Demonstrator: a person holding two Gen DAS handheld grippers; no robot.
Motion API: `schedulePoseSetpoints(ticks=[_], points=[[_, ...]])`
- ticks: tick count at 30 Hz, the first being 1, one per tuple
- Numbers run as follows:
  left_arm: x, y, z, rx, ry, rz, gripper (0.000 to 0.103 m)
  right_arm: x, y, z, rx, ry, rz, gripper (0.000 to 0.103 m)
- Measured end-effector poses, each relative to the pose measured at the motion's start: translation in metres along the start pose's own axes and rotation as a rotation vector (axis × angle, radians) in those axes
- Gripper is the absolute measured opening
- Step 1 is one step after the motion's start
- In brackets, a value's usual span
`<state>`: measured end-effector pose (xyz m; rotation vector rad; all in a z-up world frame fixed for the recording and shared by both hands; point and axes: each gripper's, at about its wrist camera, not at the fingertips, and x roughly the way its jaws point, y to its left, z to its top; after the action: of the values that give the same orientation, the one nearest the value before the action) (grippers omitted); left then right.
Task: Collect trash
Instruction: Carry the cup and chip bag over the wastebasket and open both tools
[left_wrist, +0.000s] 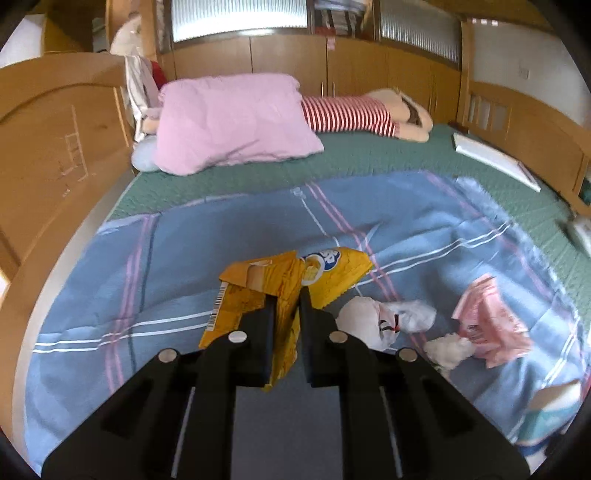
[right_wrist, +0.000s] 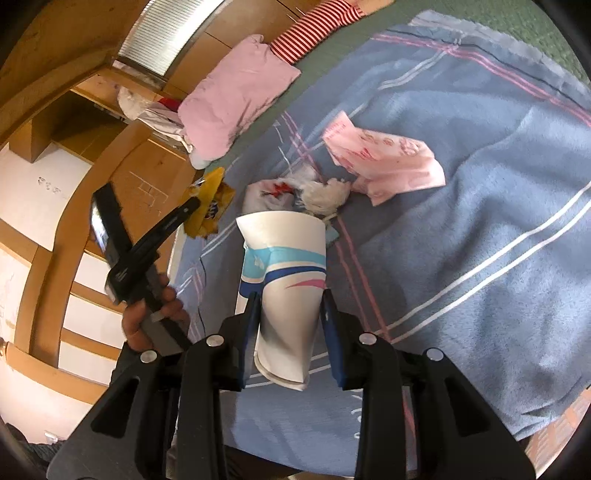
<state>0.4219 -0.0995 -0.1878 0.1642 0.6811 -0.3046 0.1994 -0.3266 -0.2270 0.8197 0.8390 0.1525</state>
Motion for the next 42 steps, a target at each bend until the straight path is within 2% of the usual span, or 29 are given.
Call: schedulePoseSetpoints(ticks=[4, 7, 14, 19, 23, 26, 28, 31, 33, 36, 42], points=[[-0.050, -0.005, -0.004, 0.018, -0.053, 0.010, 0.013, -0.017, 0.013, -0.003, -0.027, -0.032, 0.003, 0.034], [-0.086, -0.017, -0.013, 0.032, -0.064, 0.019, 0.013, -0.036, 0.021, -0.008, -0.042, -0.066, -0.002, 0.034], [-0.163, -0.067, -0.039, 0.066, -0.082, -0.002, 0.013, -0.112, 0.029, -0.037, -0.082, -0.196, -0.091, 0.034], [-0.223, -0.121, -0.063, 0.122, -0.118, -0.107, 0.014, -0.182, 0.019, -0.072, -0.087, -0.317, -0.217, 0.035], [-0.259, -0.167, -0.084, 0.143, -0.112, -0.208, 0.014, -0.230, 0.004, -0.098, -0.054, -0.380, -0.269, 0.035], [-0.279, -0.200, -0.102, 0.165, -0.110, -0.265, 0.014, -0.269, -0.008, -0.122, -0.033, -0.439, -0.314, 0.035], [-0.294, -0.227, -0.118, 0.199, -0.101, -0.321, 0.014, -0.297, -0.017, -0.139, -0.013, -0.486, -0.342, 0.035], [-0.312, -0.266, -0.143, 0.268, -0.113, -0.362, 0.014, -0.332, -0.030, -0.160, 0.017, -0.546, -0.375, 0.035], [-0.319, -0.287, -0.157, 0.297, -0.092, -0.405, 0.014, -0.351, -0.038, -0.173, 0.035, -0.578, -0.396, 0.035], [-0.327, -0.313, -0.177, 0.329, -0.076, -0.438, 0.014, -0.372, -0.053, -0.191, 0.066, -0.611, -0.420, 0.035], [-0.334, -0.339, -0.193, 0.364, -0.065, -0.450, 0.014, -0.391, -0.066, -0.210, 0.097, -0.644, -0.436, 0.036]])
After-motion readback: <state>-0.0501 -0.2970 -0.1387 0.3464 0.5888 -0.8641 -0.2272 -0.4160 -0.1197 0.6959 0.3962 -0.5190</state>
